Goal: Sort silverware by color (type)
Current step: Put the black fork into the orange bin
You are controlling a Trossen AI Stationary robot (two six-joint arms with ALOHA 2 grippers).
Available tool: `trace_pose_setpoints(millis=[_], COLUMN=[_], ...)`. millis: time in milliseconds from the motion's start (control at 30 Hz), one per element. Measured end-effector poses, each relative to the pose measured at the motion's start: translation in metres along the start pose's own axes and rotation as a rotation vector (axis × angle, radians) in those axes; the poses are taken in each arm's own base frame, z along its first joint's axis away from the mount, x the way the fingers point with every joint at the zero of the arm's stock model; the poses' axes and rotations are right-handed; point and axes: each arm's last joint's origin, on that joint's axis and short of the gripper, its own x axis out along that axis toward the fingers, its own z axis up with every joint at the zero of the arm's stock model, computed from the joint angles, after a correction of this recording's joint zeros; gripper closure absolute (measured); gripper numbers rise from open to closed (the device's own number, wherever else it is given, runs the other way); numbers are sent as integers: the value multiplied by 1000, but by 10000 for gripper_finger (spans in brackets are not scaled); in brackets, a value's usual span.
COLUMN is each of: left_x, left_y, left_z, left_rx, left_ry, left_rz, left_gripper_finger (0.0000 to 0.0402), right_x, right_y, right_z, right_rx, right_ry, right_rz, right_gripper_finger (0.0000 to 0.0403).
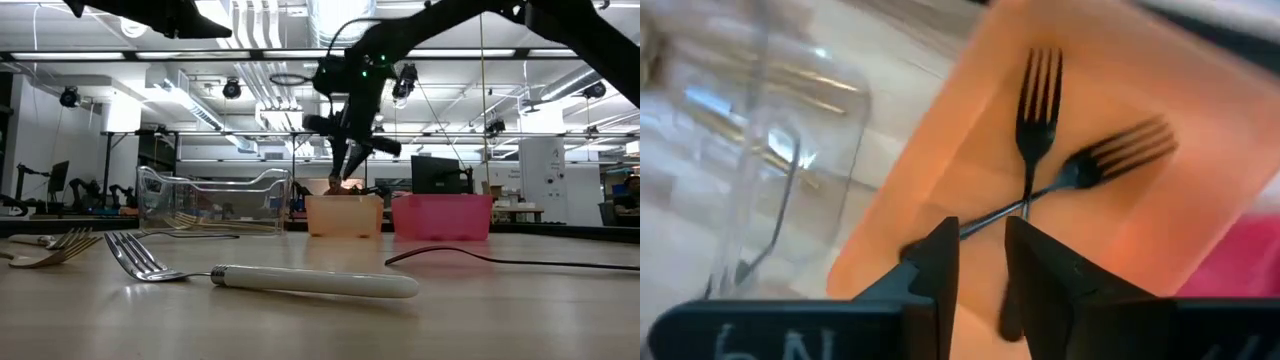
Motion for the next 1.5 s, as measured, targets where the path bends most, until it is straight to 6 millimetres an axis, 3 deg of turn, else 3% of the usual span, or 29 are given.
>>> trace_pose_setpoints(millis=[233,400,567,700,1000,1300,1500], left_x=[6,14,29,44,73,98,116], left_y=[0,-1,-4,-6,-3,2,5], left_z=[-2,-4,-13,-19,-19,-16,-15], left_rx=[-5,-91,-210,-246,-286,-295,-421], left_ry=[10,23,75,104,162,202,287], left_rz=[-6,-14,-38,-51,-76,-93,-111], left_gripper_finger=[363,363,363,363,363,363,363], right_x=[-43,-82,-111,-123,-108,-99,-104], right_y=[34,56,70,69,38,10,-6], right_z=[-29,-57,-82,-99,-137,-155,-163], right_rx=[-312,-492,-616,-668,-706,-760,-793], right_ry=[-185,-276,-361,-444,-530,-702,-750], right_rz=[-100,-78,11,84,164,252,257], right_gripper_finger=[344,344,344,344,344,344,344])
